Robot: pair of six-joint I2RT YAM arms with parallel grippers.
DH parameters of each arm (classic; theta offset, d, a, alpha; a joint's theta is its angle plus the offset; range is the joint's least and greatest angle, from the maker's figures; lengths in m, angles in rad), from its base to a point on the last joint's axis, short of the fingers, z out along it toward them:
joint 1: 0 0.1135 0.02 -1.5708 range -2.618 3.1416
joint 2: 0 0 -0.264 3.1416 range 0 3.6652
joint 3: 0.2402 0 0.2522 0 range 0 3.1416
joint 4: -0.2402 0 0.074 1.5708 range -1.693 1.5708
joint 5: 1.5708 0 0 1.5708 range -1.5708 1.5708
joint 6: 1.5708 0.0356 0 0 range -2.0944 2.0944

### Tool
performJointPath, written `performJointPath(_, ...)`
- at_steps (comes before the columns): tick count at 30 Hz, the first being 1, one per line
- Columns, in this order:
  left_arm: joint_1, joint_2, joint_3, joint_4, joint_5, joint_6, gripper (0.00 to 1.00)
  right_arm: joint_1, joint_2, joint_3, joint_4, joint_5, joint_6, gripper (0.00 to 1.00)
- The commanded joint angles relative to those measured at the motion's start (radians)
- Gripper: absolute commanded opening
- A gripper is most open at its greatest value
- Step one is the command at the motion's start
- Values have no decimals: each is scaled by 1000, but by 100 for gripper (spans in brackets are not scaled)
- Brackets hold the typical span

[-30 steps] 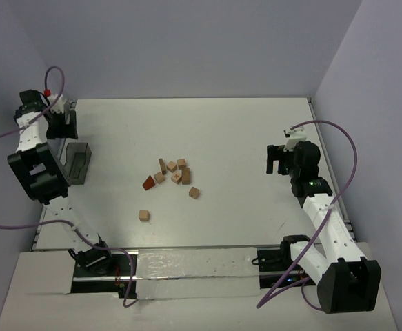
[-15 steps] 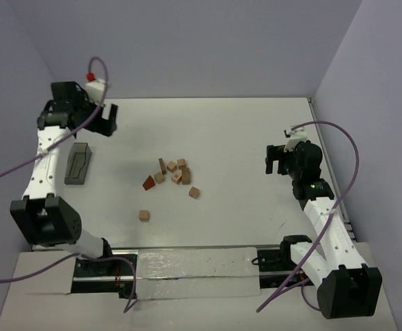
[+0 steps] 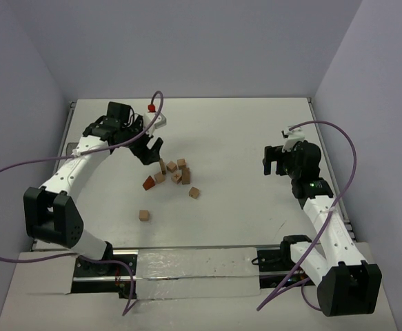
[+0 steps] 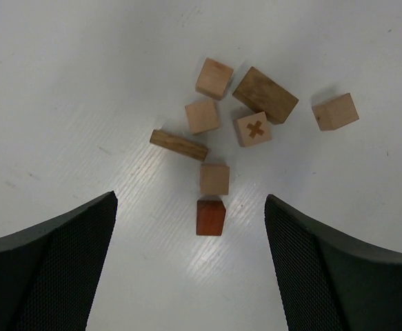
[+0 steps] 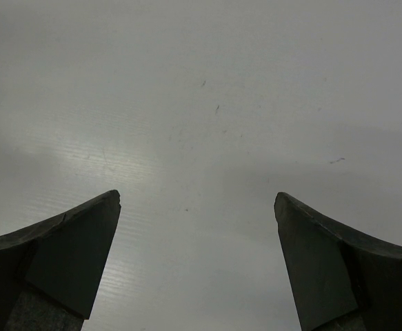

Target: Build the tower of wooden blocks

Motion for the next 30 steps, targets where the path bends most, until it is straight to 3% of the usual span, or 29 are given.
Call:
performJointPath(1, -53, 64, 34, 78, 21, 16, 92, 6, 10, 27, -1, -12, -10, 100)
performJointPath(10, -124, 267, 143, 61, -59, 24, 84, 6, 18, 31, -7, -7, -10, 100)
performJointPath(18, -161, 317, 154, 54, -82, 131, 83, 6, 23, 34, -7, -5, -10, 100)
performJointPath(24, -165, 416, 233, 9, -113, 131, 69, 6, 23, 33, -7, -4, -8, 100)
performJointPath(30, -165, 452, 249, -1, -106, 136, 63, 6, 25, 33, -8, -2, -9, 100)
